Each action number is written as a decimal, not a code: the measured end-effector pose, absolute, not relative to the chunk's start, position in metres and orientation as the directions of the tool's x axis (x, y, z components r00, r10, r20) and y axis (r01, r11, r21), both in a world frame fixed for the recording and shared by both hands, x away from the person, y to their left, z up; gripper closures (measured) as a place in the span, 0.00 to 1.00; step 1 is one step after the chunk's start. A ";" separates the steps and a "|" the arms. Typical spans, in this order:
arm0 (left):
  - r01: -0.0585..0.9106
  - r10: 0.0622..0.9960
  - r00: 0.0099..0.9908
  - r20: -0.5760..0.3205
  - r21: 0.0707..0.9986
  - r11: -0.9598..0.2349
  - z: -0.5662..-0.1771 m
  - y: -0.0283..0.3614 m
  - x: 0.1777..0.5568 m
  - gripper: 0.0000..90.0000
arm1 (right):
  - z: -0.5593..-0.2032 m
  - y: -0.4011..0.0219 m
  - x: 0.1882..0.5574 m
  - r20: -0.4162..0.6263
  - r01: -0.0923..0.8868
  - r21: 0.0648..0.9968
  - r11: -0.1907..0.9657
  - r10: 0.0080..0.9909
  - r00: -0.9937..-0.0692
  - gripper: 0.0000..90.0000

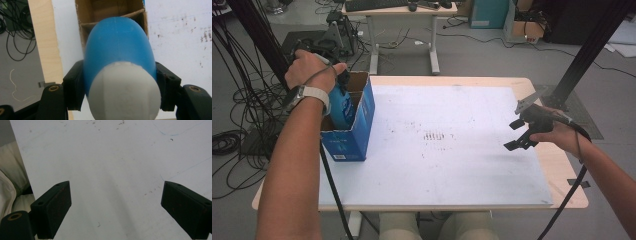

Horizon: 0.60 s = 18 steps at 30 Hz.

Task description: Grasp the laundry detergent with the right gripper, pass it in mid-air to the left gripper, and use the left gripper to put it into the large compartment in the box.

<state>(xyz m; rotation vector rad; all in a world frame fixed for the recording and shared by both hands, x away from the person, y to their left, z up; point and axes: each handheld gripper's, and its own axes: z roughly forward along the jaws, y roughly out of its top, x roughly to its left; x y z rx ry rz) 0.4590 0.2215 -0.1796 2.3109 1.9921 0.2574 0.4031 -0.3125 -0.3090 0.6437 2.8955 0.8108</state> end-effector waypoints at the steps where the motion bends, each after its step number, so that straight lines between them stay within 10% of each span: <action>1: 0.973 0.987 0.141 0.074 0.171 -0.152 -0.182 0.222 0.459 0.41 | -0.309 -0.312 0.403 0.049 0.375 0.510 0.774 0.410 -0.911 0.10; 18: 0.975 0.987 0.142 0.080 0.158 -0.153 -0.230 0.224 0.460 0.41 | -0.314 -0.312 0.401 0.087 0.437 0.503 0.746 0.459 -0.884 0.10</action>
